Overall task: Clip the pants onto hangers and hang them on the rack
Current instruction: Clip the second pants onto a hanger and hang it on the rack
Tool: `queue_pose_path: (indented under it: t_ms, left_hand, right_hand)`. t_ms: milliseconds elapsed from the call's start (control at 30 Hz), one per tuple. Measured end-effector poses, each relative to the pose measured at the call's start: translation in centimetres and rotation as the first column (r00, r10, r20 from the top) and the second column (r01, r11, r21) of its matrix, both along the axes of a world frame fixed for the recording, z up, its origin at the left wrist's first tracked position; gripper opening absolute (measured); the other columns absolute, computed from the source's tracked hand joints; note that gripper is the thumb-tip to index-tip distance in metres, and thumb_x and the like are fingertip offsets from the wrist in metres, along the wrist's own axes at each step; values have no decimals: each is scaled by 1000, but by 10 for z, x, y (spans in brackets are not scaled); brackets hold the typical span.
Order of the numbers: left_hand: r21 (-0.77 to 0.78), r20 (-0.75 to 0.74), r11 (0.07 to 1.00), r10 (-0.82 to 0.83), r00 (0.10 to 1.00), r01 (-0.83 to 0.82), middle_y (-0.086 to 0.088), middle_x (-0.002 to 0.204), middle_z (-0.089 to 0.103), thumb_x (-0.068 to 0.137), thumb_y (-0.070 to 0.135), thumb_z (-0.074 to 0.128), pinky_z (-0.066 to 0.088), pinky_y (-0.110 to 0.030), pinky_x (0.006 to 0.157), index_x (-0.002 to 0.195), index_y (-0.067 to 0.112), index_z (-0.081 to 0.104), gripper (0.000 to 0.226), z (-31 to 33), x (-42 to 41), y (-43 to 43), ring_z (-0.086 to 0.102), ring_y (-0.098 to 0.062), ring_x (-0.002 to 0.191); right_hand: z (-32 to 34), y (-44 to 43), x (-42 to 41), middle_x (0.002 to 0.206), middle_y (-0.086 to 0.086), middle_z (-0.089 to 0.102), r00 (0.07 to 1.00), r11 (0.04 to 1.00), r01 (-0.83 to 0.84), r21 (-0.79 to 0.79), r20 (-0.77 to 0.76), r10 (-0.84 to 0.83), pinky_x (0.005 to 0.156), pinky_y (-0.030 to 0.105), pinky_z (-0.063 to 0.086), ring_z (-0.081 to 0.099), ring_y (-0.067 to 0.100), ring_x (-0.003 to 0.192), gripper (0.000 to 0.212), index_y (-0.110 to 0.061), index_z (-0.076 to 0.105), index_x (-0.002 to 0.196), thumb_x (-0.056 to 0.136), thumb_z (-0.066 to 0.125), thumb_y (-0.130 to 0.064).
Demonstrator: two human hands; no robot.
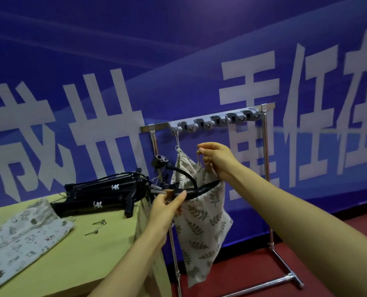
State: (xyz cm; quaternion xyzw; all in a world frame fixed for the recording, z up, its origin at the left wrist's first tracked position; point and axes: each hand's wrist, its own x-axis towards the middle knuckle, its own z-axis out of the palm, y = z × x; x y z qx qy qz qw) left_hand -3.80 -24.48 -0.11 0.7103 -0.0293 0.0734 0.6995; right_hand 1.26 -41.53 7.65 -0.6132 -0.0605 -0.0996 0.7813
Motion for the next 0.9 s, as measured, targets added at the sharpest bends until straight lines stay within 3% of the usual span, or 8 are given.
queue_pose_path:
  t_ms: [133, 233, 333, 400, 533, 800, 900]
  left_hand:
    - [-11, -49, 1000, -12, 999, 12, -6, 72, 63, 86, 23, 65, 45, -23, 51, 94, 13, 64, 13, 1, 15, -8, 55, -15, 56]
    - [94, -38, 996, 13, 999, -9, -4, 59, 58, 90, 23, 61, 38, -20, 40, 99, 9, 65, 17, 5, 35, -14, 49, -10, 41]
    - [157, -59, 987, -31, 998, 40, -6, 64, 60, 92, 19, 59, 33, -16, 33, 100, 6, 63, 16, 6, 51, -23, 45, -6, 33]
    - [155, -87, 986, -50, 995, 63, -9, 73, 61, 92, 16, 59, 31, -13, 31, 93, 7, 62, 10, 4, 62, -32, 43, -9, 35]
    - [132, -163, 989, -45, 986, 67, -7, 64, 54, 90, 17, 61, 24, -10, 29, 89, 7, 59, 10, -8, 92, -51, 43, -9, 34]
    - [17, -228, 998, -59, 972, 64, -6, 62, 54, 96, 19, 52, 24, -12, 29, 92, 9, 60, 14, -4, 180, -61, 41, -12, 38]
    - [24, -231, 998, -48, 972, 55, -7, 64, 52, 97, 17, 49, 22, -11, 29, 106, 3, 58, 19, -1, 218, -58, 40, -8, 31]
  right_hand:
    - [12, -10, 10, 76, 5, 61, 998, 999, -33, 26, 50, 31, 41, 21, 25, 32, 10, 45, 18, -11, 62, 89, 94, 50, 0]
    - [19, -22, 22, 72, 6, 57, 995, 996, 3, 90, 99, -12, 37, 16, 22, 29, 6, 35, 21, -13, 59, 85, 93, 48, 3]
    - [25, -34, 33, 68, 5, 60, 988, 981, 87, -174, 140, -63, 36, 14, 26, 33, 6, 35, 26, -14, 60, 75, 88, 51, 6]
    - [33, -46, 46, 67, 6, 58, 971, 964, 174, -200, 199, -134, 36, 14, 28, 35, 5, 35, 30, -13, 58, 70, 87, 47, 9]
    - [37, -58, 74, 70, 5, 59, 983, 891, 78, -448, 185, 7, 39, 16, 30, 36, 12, 48, 29, -15, 56, 73, 89, 47, 8]
    - [42, -40, 171, 71, 2, 56, 978, 836, 131, -533, 207, -21, 39, 17, 33, 38, 14, 51, 30, -19, 49, 74, 92, 44, 6]
    - [47, -31, 209, 72, 0, 56, 972, 805, 145, -575, 233, -9, 44, 19, 34, 41, 12, 53, 30, -20, 49, 74, 92, 45, 4]
